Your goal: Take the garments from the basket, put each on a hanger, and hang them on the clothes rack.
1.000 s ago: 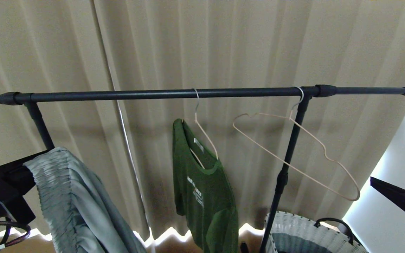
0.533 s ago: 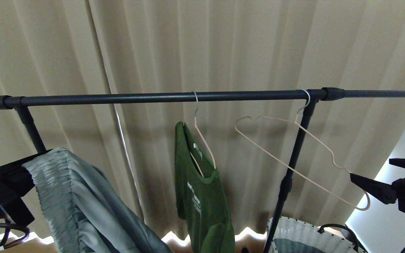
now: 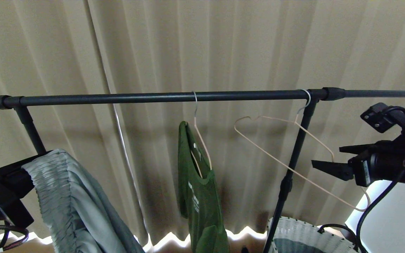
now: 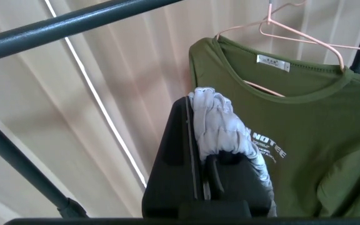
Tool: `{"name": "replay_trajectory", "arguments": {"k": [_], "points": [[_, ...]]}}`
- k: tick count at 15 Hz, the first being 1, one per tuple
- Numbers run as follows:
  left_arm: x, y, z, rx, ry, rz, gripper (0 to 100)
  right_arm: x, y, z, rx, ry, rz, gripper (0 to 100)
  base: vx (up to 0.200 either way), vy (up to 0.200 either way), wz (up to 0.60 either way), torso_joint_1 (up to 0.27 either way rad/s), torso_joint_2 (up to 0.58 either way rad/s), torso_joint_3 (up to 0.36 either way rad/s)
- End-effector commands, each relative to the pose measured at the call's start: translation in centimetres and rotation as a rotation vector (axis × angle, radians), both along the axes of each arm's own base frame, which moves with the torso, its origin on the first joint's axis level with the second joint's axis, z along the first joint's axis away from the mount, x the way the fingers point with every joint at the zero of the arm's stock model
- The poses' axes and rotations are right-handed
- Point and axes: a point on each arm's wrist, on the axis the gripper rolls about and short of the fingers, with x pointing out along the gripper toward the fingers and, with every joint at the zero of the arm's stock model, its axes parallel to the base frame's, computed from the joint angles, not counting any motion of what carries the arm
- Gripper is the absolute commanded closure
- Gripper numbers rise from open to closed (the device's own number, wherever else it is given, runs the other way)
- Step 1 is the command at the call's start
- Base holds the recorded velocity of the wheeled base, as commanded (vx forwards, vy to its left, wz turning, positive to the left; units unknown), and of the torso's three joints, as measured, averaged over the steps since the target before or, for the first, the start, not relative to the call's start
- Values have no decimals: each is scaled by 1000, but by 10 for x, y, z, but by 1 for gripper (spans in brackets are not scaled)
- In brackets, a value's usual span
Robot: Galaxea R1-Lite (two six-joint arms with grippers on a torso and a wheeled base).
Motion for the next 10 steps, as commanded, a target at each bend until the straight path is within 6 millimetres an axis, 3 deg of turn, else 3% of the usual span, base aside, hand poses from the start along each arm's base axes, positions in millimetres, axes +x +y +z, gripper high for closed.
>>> {"name": "replay_trajectory", "arguments": {"k": [1,10], "points": [[-1,0,0,-1,-3,0,100,15,2,-13,-5,58,2,0,0,0,0,0,0,0],[-2,0,0,-1,-6,-3,100,35,5,-28,9,102,29,0,0,0,0,0,0,0]]}}
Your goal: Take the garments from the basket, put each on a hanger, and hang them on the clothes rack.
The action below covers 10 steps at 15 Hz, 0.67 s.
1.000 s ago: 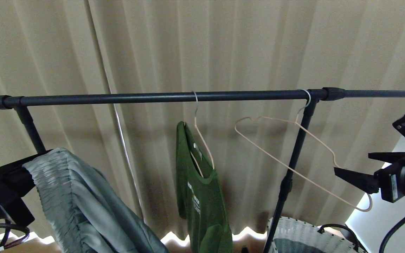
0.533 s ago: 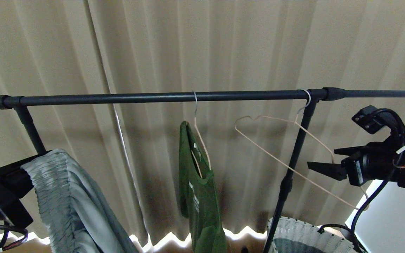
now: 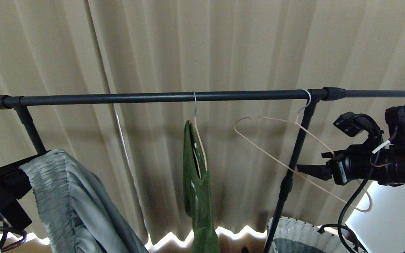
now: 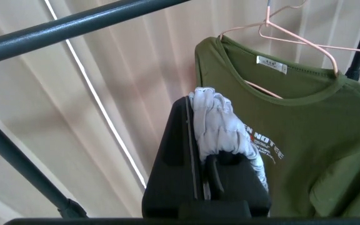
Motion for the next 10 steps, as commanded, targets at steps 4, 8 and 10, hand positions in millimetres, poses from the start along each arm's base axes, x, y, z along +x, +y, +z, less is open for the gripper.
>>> {"name": "replay_trajectory", "arguments": {"k": [4,8,10], "points": [[0,0,0,0,0,0,100,2,0,-3,-4,12,1,0,0,0,0,0,0,0],[0,0,0,0,0,0,100,1,0,-3,-4,9,0,100,0,0,0,0,0,0],[1,0,0,0,2,0,100,1,0,-1,-4,4,0,100,0,0,0,0,0,0]]}}
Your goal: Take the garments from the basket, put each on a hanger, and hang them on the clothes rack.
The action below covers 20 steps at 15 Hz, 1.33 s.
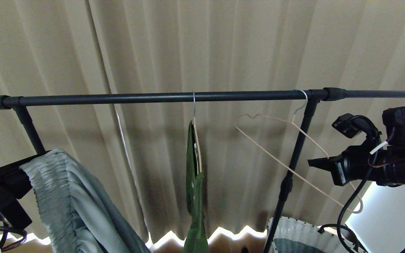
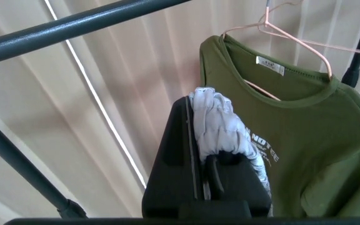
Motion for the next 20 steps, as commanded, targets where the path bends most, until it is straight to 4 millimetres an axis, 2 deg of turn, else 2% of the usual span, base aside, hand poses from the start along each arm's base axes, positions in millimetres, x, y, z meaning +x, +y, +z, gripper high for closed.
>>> {"name": "replay_trajectory", "arguments": {"k": [1,7,12,14,15,20], "points": [[0,0,0,1,2,0,100,-1,0,2,0,-7,2,100,0,0,0,0,0,0],[0,0,-1,1,2,0,100,-5,0,6,1,-26,3,100,0,0,0,0,0,0],[0,0,-1,1,4,0,100,-23,-1,26,12,-106,6,100,0,0,0,0,0,0],[0,0,-1,1,5,0,100,-32,-2,30,17,-127,7,100,0,0,0,0,0,0],[-1,0,-3,4,9,0,100,-44,-3,31,18,-136,8,100,0,0,0,0,0,0],[-1,0,-4,4,9,0,100,-78,-7,21,23,-199,10,100,0,0,0,0,0,0]]}}
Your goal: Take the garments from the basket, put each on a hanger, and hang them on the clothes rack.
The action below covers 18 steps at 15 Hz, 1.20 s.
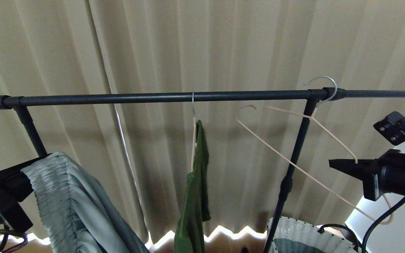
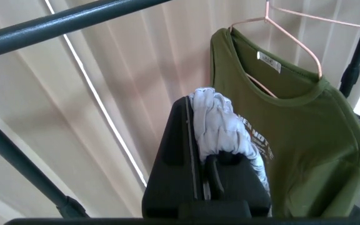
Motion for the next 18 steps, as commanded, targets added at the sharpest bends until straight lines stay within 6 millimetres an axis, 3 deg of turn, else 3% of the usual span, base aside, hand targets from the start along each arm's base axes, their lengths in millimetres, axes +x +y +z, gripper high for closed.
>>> {"name": "replay_trajectory", "arguments": {"k": [1,3,15,18], "points": [[0,0,0,2,1,0,100,-18,-2,0,1,-28,0,100,0,0,0,0,0,0],[0,0,-3,35,-3,3,100,-25,-3,-1,2,-32,0,100,0,0,0,0,0,0],[-2,1,-10,67,11,3,100,-41,-5,-16,-1,0,-1,100,-200,0,0,2,4,2],[-3,1,-18,72,36,2,100,-54,-7,-18,-1,-9,0,100,0,0,0,0,0,0]]}}
